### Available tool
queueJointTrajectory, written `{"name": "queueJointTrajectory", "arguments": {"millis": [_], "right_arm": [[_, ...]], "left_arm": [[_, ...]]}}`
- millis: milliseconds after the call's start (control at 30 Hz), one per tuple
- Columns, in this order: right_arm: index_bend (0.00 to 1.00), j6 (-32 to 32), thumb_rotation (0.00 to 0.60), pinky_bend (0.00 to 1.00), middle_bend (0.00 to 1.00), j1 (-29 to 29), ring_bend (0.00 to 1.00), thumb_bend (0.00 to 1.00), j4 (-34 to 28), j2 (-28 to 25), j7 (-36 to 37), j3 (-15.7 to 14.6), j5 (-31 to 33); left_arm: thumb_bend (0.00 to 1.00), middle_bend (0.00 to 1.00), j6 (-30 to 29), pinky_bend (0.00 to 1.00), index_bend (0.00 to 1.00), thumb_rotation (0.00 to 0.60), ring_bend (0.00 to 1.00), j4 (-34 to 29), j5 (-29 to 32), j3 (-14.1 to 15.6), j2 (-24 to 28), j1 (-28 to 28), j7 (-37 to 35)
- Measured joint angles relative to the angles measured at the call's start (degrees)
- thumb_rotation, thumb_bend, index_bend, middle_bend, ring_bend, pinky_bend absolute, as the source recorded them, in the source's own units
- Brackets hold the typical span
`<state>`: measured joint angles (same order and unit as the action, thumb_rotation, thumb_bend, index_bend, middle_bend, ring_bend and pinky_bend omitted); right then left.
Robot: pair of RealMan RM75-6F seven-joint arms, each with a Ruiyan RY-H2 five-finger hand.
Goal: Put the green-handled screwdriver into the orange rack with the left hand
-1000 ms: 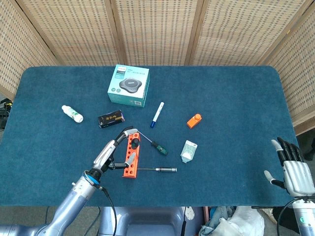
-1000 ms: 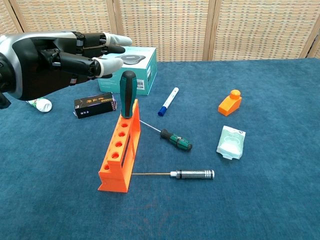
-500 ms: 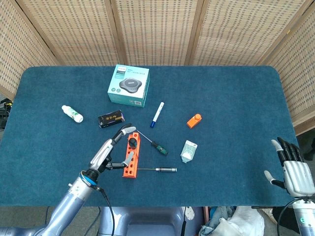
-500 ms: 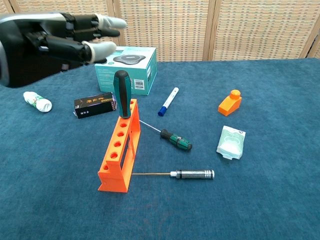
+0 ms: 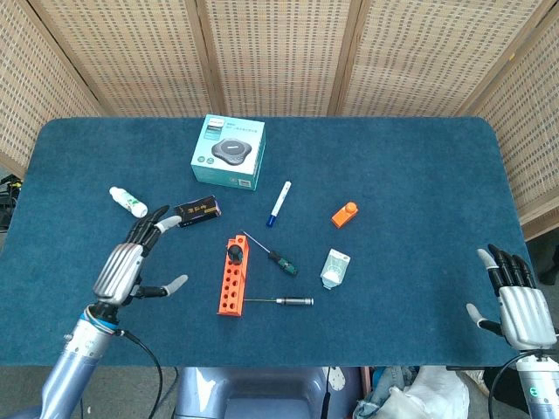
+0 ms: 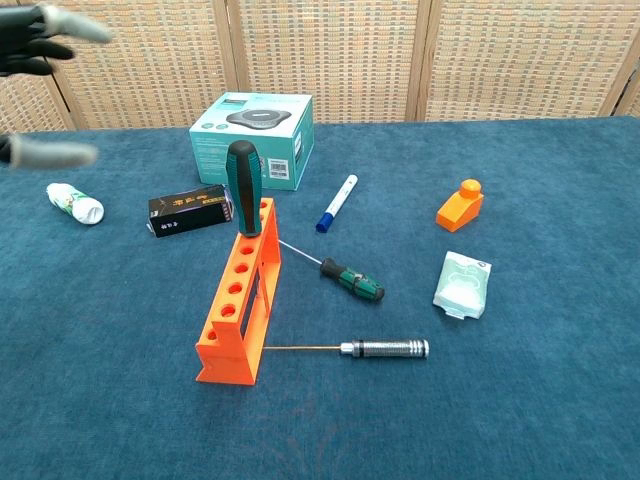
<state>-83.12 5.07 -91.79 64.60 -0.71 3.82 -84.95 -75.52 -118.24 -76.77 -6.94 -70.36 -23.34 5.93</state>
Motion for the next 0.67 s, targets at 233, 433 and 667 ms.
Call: {"name": "queueJointTrajectory", "arguments": {"millis": [233,433,667], "right_arm": [[0.00,0.14,0.600,0.00,0.00,0.14,0.00,0.24,-0.56,0.47,-2.59,-0.30,-0.27],[0.00,0.24,0.600,0.00,0.00,0.35,0.00,0.25,-1.20,0.84,-4.22,-0.41,-0.49],[0.00,1.26,0.600,0.00,0.00,0.98,0.00,0.24,-1.42,1.52,-5.72,-0.67,-0.75]], "left_arm": [[0.15,0.00,-7.51,0.00,0.13,0.600,0.00,9.37,-5.40,4.77,-0.49,5.29,10.18],[0.15,0.00,-11.38,0.00,0.13,0.600,0.00,16.76,-6.62,6.34,-3.17,9.07,14.71],[0.15,0.00,-12.35,0.00,0.13,0.600,0.00,21.19,-6.07,6.94,-4.56,11.55,13.01]]}}
